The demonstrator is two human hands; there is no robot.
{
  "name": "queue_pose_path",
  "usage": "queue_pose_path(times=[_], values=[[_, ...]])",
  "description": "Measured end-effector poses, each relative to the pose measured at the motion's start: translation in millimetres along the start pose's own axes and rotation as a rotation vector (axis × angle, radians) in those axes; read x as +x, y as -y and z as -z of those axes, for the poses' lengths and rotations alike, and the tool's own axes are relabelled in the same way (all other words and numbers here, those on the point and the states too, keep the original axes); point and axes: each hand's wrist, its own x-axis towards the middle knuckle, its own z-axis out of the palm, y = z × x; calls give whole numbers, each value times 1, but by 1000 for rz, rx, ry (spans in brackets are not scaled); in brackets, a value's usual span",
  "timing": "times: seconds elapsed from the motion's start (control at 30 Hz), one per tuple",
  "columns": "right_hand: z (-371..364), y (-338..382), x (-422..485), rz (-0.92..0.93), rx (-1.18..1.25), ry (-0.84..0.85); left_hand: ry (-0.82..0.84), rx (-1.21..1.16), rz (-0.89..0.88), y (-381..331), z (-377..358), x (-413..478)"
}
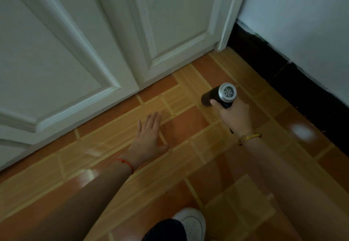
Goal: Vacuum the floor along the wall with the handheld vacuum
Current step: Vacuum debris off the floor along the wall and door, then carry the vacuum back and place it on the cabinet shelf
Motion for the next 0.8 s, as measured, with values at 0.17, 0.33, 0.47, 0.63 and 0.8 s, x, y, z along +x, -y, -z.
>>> queue_pose_path(times=[0.17, 0.33, 0.47, 0.63, 0.8], values=[[34, -13, -14, -107, 0, 162, 19, 16, -112, -40, -5, 19], [54, -32, -29, -55, -103, 109, 46, 27, -175, -73, -11, 30], [73, -44, -41, -96, -44, 17, 77, -13, -190, -96, -15, 31], [100, -53, -56, -255, 52, 42, 70, -119, -209, -115, -21, 33], [121, -59, -75, -497, 610, 70, 146, -476, -92, -150, -15, 41]])
